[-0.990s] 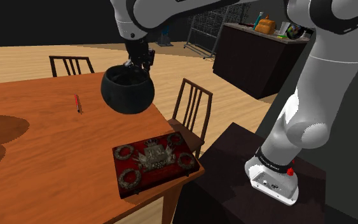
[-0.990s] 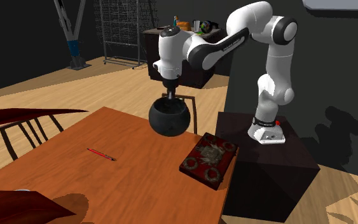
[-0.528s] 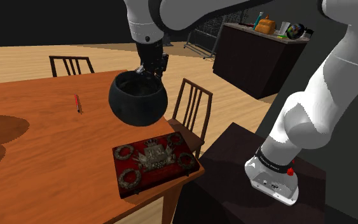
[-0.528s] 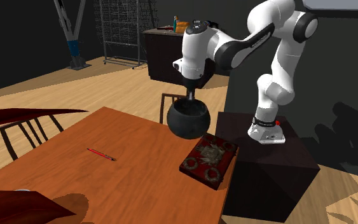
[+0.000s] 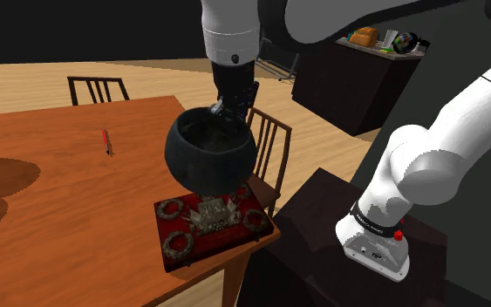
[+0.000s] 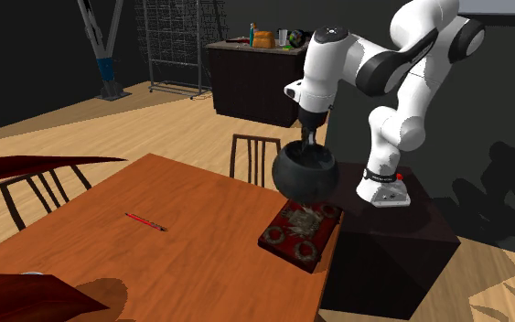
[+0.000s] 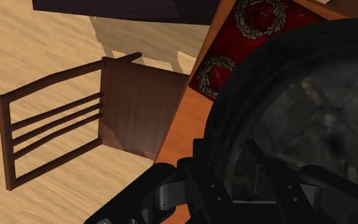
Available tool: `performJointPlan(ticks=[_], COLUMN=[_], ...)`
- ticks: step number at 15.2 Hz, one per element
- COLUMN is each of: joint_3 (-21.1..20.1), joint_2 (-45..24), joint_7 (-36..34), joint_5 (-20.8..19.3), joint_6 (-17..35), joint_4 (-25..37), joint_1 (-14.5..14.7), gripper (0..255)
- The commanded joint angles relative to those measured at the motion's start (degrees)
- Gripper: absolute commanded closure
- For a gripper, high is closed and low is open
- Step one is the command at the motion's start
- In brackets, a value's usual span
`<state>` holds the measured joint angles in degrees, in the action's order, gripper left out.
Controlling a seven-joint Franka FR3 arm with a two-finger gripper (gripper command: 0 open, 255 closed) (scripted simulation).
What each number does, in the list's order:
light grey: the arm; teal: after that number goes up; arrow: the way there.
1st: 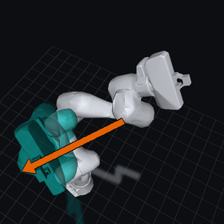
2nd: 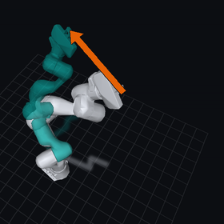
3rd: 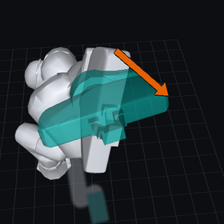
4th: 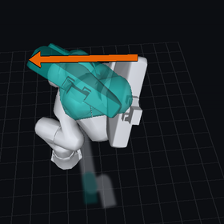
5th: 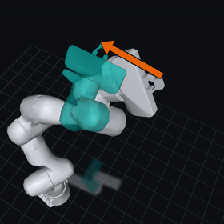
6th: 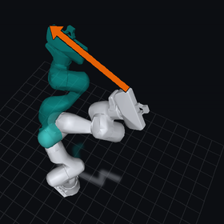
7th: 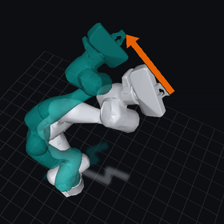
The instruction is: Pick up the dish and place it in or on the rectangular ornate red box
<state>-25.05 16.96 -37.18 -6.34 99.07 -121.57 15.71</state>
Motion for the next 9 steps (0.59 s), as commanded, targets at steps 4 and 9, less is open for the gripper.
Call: performJointPlan(ticks=[4, 9], joint_3=[-0.6, -1.0], joint_2=[1.5, 0.7], joint_7=[-1.2, -2.2], joint_5=[0.9, 0.7], joint_6=[2.3, 6.0], joint_4=[-3.7, -6.9], joint_1=[0.8, 0.8], gripper=[255, 255])
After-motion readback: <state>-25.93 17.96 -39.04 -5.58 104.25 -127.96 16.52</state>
